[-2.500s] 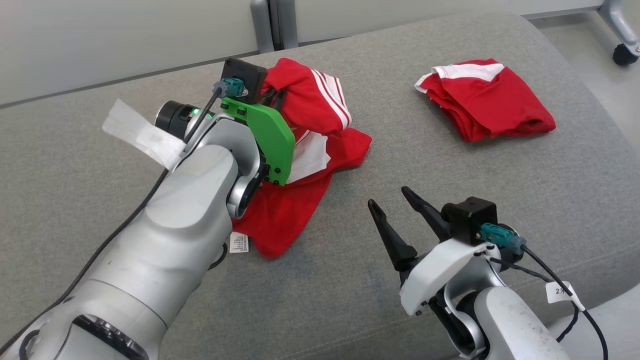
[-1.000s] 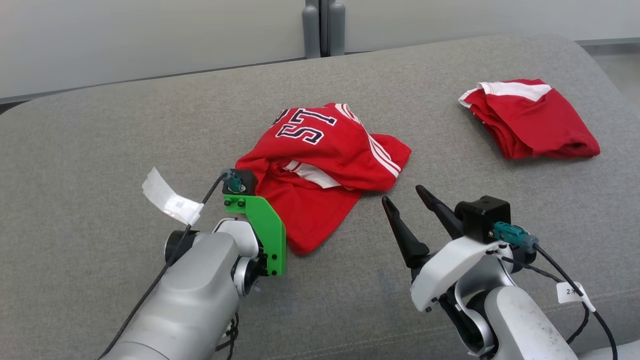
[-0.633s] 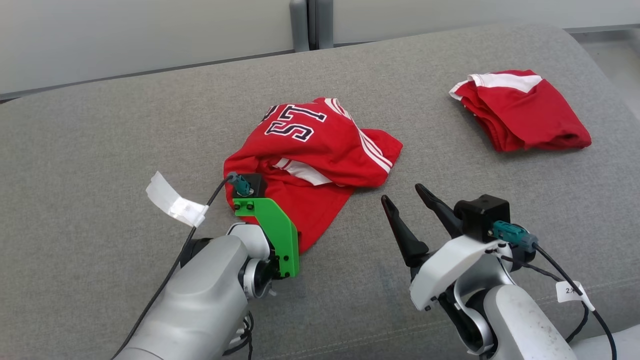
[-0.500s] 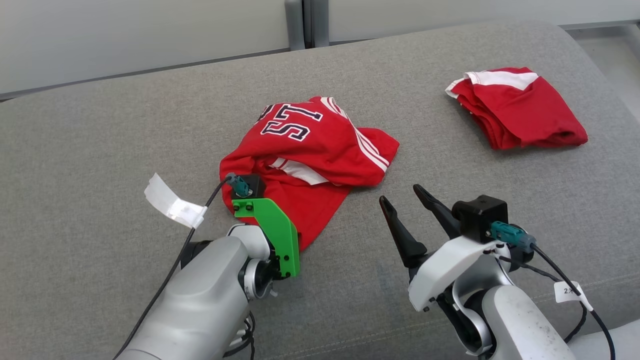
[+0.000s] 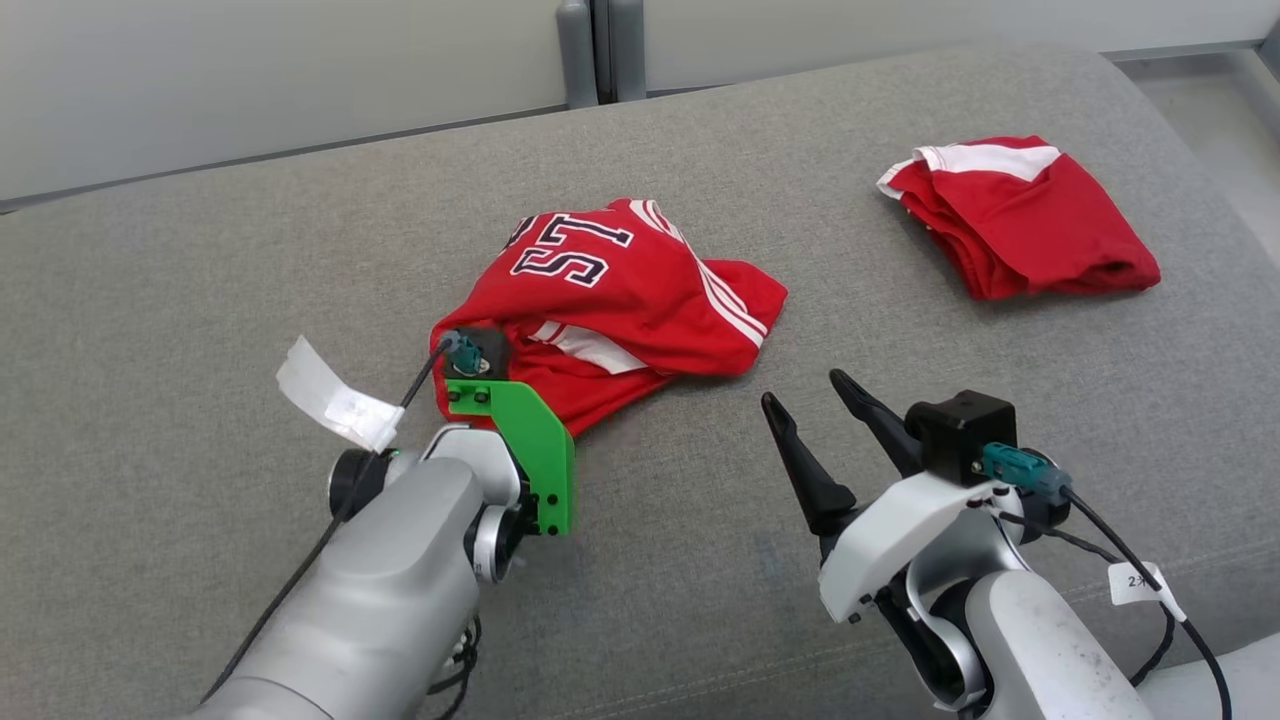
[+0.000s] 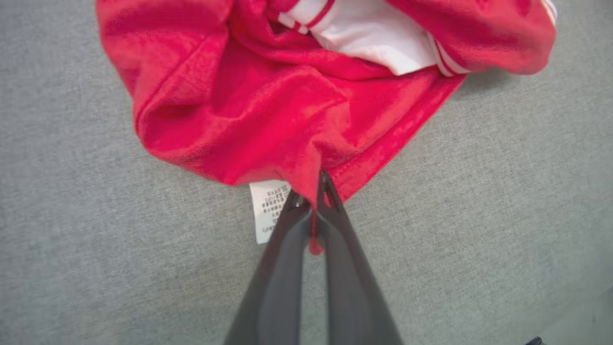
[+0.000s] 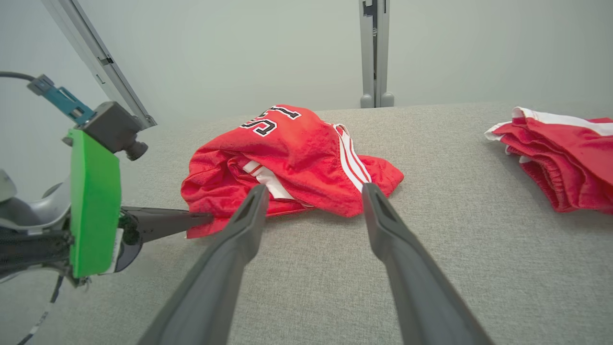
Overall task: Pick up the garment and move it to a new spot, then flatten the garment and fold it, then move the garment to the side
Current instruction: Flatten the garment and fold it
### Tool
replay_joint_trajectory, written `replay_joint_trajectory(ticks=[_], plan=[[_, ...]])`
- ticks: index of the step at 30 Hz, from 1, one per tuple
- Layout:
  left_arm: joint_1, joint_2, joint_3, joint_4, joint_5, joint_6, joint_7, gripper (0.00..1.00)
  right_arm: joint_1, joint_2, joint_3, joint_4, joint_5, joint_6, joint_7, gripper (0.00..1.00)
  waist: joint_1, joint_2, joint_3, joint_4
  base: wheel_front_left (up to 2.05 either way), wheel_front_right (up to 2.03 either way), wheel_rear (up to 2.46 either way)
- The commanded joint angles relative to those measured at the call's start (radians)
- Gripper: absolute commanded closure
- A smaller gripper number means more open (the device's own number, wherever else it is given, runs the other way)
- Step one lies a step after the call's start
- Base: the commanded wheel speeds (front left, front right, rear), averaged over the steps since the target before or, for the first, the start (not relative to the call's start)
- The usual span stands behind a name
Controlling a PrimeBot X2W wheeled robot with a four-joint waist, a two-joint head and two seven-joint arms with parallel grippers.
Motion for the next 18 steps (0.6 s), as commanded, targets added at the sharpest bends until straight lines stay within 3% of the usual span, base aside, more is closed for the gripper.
replay_joint_trajectory(ticks=[1, 8, 18], plan=[[-0.022, 0.009, -0.006, 0.002, 0.020, 0.008, -0.010, 1.00, 0.006, -0.001, 0.001, 0.002, -0.003, 0.000, 0.001, 0.00, 0.0000, -0.0001, -0.007, 0.005, 0.00, 0.00, 0.00], [-0.148, 0.062, -0.052, -0.001, 0.113, 0.051, -0.056, 1.00, 0.018, -0.002, 0.010, 0.010, 0.005, 0.000, 0.002, 0.00, 0.0000, -0.0001, -0.035, 0.013, 0.00, 0.00, 0.00], [-0.357, 0.103, -0.064, -0.121, 0.216, 0.090, -0.180, 1.00, 0.039, -0.002, 0.015, 0.007, 0.010, 0.000, 0.003, 0.00, 0.0000, -0.0001, -0.066, 0.005, 0.00, 0.00, 0.00]])
